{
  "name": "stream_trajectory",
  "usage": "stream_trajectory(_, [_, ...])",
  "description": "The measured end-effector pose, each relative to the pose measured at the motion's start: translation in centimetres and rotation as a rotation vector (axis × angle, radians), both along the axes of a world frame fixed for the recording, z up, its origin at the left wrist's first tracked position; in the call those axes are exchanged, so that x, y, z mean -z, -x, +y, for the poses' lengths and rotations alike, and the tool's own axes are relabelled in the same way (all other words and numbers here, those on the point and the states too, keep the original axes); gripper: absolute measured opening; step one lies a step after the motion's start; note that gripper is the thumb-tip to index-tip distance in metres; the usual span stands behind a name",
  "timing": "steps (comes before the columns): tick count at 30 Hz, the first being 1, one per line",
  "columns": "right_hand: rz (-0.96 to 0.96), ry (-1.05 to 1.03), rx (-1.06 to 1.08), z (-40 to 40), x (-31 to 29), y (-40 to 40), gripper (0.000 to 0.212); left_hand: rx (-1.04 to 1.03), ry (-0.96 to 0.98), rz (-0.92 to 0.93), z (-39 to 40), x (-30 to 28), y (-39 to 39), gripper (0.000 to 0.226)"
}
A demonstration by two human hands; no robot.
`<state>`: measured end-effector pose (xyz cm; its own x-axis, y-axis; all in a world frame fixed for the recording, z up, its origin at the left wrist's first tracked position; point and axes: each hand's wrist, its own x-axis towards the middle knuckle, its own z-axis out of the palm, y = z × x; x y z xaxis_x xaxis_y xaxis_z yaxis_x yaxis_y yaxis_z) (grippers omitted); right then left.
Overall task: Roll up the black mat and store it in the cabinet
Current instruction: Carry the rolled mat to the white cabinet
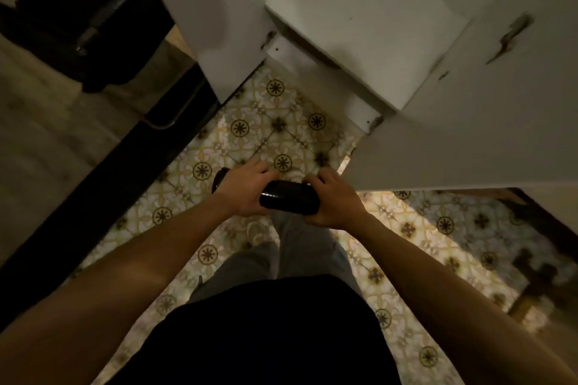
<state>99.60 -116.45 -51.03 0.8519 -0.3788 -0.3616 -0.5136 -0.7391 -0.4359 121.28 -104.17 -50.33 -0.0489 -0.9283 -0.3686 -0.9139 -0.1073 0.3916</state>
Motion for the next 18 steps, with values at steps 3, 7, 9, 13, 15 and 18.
stream_trajectory(3, [0.004, -0.032, 0.083, -1.6, 1.3, -1.8, 0.075, 0.051, -0.059, 0.012, -3.5, 0.9, -2.6, 0.063])
stream_trajectory(7, [0.011, -0.053, 0.163, -4.9, 3.2, -4.4, 0.073, 0.141, -0.098, -0.004, -8.2, 2.8, -5.8, 0.067])
stream_trajectory(9, [0.015, -0.067, 0.234, -7.3, 4.1, -6.2, 0.074, 0.182, -0.089, 0.003, -11.7, 3.6, -7.9, 0.065])
stream_trajectory(13, [0.044, -0.141, 0.390, -11.0, 6.0, -9.6, 0.076, 0.272, -0.129, 0.021, -18.5, 5.8, -11.7, 0.071])
stream_trajectory(15, [0.070, -0.146, 0.449, -12.6, 7.1, -11.1, 0.077, 0.299, -0.152, 0.020, -21.1, 7.2, -13.2, 0.076])
stream_trajectory(18, [0.122, -0.126, 0.444, -15.1, 9.8, -13.0, 0.077, 0.322, -0.159, 0.020, -23.8, 10.4, -15.0, 0.074])
